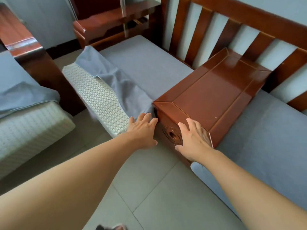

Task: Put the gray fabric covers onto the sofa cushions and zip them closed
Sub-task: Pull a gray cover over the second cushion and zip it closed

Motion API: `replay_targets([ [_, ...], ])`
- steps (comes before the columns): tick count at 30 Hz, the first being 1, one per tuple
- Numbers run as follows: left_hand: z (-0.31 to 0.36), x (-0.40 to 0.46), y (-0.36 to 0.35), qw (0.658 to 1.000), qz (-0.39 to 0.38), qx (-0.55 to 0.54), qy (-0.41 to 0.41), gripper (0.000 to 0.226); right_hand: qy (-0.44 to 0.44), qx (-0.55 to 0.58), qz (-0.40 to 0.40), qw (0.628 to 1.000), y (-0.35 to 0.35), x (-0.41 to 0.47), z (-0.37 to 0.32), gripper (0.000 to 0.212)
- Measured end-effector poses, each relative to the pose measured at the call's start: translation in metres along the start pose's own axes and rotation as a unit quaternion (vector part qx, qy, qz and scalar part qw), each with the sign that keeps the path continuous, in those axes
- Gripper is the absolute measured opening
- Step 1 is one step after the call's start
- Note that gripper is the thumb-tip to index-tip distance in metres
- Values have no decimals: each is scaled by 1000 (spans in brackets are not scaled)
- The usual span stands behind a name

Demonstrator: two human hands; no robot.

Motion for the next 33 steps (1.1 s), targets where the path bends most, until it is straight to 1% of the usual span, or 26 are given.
replay_targets([
  [6, -67, 22, 23, 1000, 6, -2, -3, 76, 3, -3, 9, 1000, 20, 47, -53, 78],
  [11, -101, 43, 20, 1000, -11, -5, 0, 76, 12, 4, -9, 1000, 16, 85, -82, 76],
  [16, -124, 68, 13, 1000, -25, -5, 13, 78, 30, 10, -21, 999, 7, 127, -95, 78],
  [18, -131, 79, 12, 999, -29, -2, 19, 79, 40, 12, -13, 999, 7, 145, -98, 77],
  [22, -141, 98, 4, 999, -43, 0, 24, 81, 53, 23, -28, 998, -6, 172, -103, 75],
  [28, -164, 126, -15, 997, -76, 10, 16, 82, 44, 43, -55, 997, -32, 208, -113, 79],
  [33, -185, 159, -33, 996, -85, 19, -24, 80, 12, 60, -72, 996, -60, 237, -126, 82],
])
Point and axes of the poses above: each hand's wrist, its own x-axis towards the middle knuckle, its own y-axis out of the back of the hand, z = x × y, the point moved 10 cm from there along x, towards the middle knuckle
